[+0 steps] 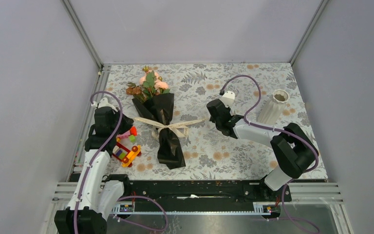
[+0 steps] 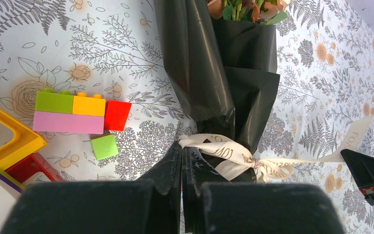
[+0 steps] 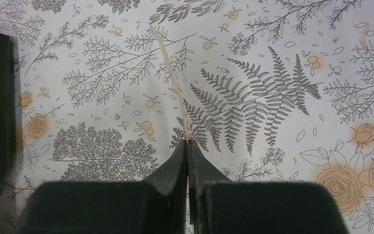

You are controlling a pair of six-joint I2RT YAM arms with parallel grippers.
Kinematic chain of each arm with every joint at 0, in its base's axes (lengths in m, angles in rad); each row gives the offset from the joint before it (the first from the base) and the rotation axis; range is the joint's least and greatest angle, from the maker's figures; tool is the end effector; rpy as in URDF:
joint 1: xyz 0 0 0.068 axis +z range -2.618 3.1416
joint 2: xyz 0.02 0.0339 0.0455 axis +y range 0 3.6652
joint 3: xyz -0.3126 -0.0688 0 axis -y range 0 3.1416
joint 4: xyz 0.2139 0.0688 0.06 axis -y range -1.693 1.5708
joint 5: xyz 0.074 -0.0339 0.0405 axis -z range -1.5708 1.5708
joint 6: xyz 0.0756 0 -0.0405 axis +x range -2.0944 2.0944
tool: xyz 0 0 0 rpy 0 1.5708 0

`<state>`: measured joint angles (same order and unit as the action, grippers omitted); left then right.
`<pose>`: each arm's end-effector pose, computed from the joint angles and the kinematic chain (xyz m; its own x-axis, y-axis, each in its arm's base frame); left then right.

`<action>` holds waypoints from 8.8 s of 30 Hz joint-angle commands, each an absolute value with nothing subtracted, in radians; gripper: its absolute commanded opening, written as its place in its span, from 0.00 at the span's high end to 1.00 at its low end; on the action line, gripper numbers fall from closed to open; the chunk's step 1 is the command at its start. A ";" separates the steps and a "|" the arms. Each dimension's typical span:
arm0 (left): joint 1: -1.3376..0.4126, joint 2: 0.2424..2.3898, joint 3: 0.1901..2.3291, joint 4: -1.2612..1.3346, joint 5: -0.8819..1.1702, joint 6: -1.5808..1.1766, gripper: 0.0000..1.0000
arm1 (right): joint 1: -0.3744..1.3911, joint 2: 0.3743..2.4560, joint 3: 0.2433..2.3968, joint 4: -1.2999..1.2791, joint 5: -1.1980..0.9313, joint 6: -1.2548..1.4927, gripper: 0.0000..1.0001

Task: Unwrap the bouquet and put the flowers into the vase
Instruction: Untie the ribbon from the wrapping paper.

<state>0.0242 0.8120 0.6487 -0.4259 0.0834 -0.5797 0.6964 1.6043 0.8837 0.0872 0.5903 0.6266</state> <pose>0.1500 -0.0027 0.2818 -0.4895 -0.5579 -0.6702 -0.2666 0.8275 -0.4941 0.2886 0.1865 0.2489 -0.4785 0.2349 -0.8461 0.1134 0.9720 0.2058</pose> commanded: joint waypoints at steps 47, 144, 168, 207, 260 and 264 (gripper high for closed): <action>0.118 0.791 0.752 -0.477 0.161 -0.496 1.00 | 0.560 1.357 0.956 0.009 0.668 0.459 1.00; 0.147 0.844 0.815 -0.600 0.017 -0.308 1.00 | 0.255 1.300 1.069 0.011 0.631 0.331 1.00; 0.150 0.789 0.848 -0.644 -0.189 -0.255 1.00 | 0.204 1.328 1.089 0.010 0.601 0.335 1.00; 0.163 0.789 1.078 -0.673 -0.459 -0.123 1.00 | 0.147 1.351 1.210 0.006 0.571 0.311 1.00; 0.160 0.786 1.043 -0.793 -0.296 -0.135 0.06 | 0.145 1.628 1.537 -0.281 0.167 0.258 0.22; 0.142 0.784 1.002 -0.757 -0.060 -0.235 0.07 | 0.147 1.603 1.526 -0.282 -0.053 0.251 0.23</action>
<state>0.1566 0.7963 1.0367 -0.8154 -0.3538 -0.1375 0.1493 1.6825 1.5089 -0.2810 0.1902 0.2737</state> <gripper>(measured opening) 0.935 0.780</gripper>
